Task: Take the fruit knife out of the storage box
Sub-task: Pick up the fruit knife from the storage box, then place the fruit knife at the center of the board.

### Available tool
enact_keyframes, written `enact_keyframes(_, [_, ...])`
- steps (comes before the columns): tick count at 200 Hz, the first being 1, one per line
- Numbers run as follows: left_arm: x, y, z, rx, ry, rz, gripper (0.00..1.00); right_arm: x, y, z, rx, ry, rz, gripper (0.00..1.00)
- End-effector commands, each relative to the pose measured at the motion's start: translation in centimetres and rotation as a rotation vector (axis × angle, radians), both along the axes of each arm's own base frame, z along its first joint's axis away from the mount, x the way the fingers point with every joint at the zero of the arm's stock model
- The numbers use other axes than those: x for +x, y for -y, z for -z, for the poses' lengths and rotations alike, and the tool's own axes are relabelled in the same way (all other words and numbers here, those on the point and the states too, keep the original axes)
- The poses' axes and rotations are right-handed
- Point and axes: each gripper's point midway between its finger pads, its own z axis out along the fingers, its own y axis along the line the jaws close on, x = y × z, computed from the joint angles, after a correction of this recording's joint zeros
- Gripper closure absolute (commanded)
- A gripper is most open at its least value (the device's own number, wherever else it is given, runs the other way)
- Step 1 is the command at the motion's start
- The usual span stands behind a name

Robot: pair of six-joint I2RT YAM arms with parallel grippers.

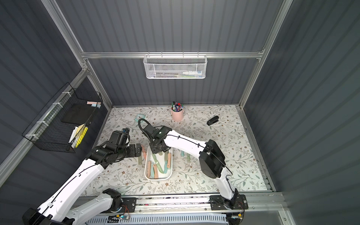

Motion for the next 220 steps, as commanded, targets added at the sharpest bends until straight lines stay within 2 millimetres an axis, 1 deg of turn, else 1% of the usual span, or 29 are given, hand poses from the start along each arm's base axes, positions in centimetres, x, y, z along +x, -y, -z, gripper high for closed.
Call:
enact_keyframes(1, [-0.1, 0.2, 0.5, -0.008, -0.014, 0.013, 0.01, 0.5, 2.4, -2.4, 0.009, 0.05, 0.047, 0.83])
enact_keyframes(17, [-0.1, 0.6, 0.6, -0.025, -0.016, 0.032, 0.01, 1.1, 4.6, -3.1, 0.021, 0.06, 0.085, 0.82])
enact_keyframes(36, [-0.1, 1.5, 0.6, -0.059, -0.02, 0.067, 0.01, 2.0, 8.3, -2.4, 0.016, 0.035, 0.159, 0.82])
enact_keyframes(57, [-0.2, 2.7, 0.8, -0.102, -0.038, 0.118, 0.01, 3.0, 13.5, -0.6, -0.011, 0.005, 0.254, 0.82])
enact_keyframes(72, [-0.3, 3.9, 1.0, -0.14, -0.049, 0.178, 0.01, 3.3, 17.4, 1.0, -0.052, -0.016, 0.317, 0.82])
enact_keyframes(84, [-0.4, 4.4, 1.3, -0.145, -0.059, 0.224, 0.01, 3.5, 20.1, 2.4, -0.075, -0.042, 0.365, 0.82])
enact_keyframes(104, [-0.6, 5.5, 1.8, -0.186, -0.097, 0.262, 0.01, 3.6, 23.7, 4.4, -0.124, -0.078, 0.417, 0.82])
enact_keyframes(119, [-0.5, 5.7, 2.0, -0.188, -0.117, 0.265, 0.01, 3.6, 25.6, 5.7, -0.16, -0.105, 0.438, 0.82])
enact_keyframes(139, [-0.5, 5.7, 2.1, -0.19, -0.122, 0.266, 0.01, 3.7, 27.2, 7.6, -0.19, -0.149, 0.459, 0.82])
enact_keyframes(156, [-0.5, 5.7, 2.0, -0.188, -0.117, 0.264, 0.01, 3.8, 27.7, 8.9, -0.203, -0.187, 0.462, 0.82])
enact_keyframes(193, [-0.5, 5.5, 2.0, -0.183, -0.114, 0.26, 0.01, 4.4, 27.2, 10.6, -0.208, -0.217, 0.446, 0.83])
enact_keyframes(220, [-0.5, 5.5, 2.0, -0.181, -0.114, 0.261, 0.01, 4.9, 26.8, 11.4, -0.208, -0.243, 0.435, 0.82])
